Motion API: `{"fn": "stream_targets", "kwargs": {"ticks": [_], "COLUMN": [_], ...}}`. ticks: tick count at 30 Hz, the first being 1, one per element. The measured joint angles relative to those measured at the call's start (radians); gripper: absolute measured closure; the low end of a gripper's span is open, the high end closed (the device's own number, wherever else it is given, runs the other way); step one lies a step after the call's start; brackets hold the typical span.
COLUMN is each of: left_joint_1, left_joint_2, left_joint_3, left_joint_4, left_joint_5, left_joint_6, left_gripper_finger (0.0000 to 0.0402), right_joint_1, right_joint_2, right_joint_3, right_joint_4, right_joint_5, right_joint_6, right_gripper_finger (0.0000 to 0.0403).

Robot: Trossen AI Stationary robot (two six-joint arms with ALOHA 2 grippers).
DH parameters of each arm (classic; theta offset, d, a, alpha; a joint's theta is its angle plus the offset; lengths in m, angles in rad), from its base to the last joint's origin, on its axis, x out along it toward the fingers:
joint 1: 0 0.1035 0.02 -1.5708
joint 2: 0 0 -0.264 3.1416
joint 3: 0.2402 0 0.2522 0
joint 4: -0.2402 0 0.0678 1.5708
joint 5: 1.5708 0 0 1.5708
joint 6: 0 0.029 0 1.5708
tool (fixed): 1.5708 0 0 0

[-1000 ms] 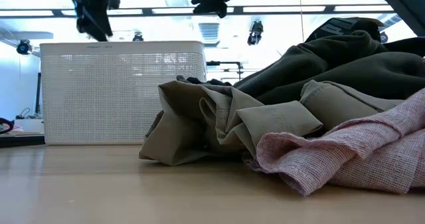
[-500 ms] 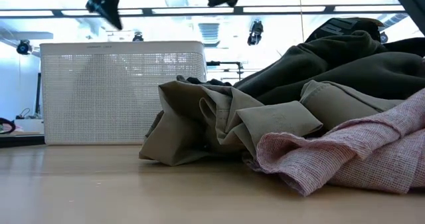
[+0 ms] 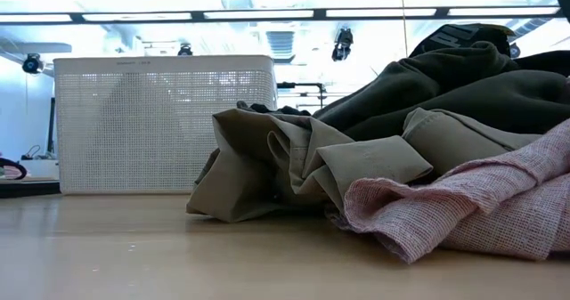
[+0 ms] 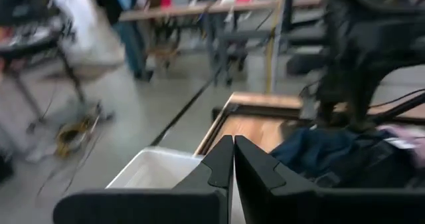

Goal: Sort clothes
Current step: Put the pink shirt into the white bin

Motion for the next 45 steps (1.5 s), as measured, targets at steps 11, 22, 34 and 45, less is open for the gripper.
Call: {"fn": "stream_targets", "kwargs": {"ticks": [11,22,34,45], "left_joint_1": [-0.178,-0.245,-0.274,-0.274], "left_joint_2": [-0.21,-0.209,-0.17,-0.166], "left_joint_3": [-0.311,-0.417,-0.417,-0.417], "left_joint_4": [0.311,0.454,0.504,0.504], "left_joint_5": [-0.002,-0.003,-0.003,-0.004], "left_joint_6": [0.032,0.088,0.115,0.115], "left_gripper_finger": [0.0401,0.0402,0.0402,0.0402], "right_joint_1": [0.225,0.561,0.759,0.802], "right_joint_2": [-0.269,-0.418,-0.411,-0.385], "right_joint_3": [-0.499,-0.732,-0.914,-1.172], "right_joint_4": [0.18,0.229,0.26,0.593], "right_joint_5": [0.095,0.252,0.252,0.224], "right_joint_6": [0.344,0.944,1.466,1.766], "right_gripper_finger": [0.0403,0.0403,0.0315,0.0146]}}
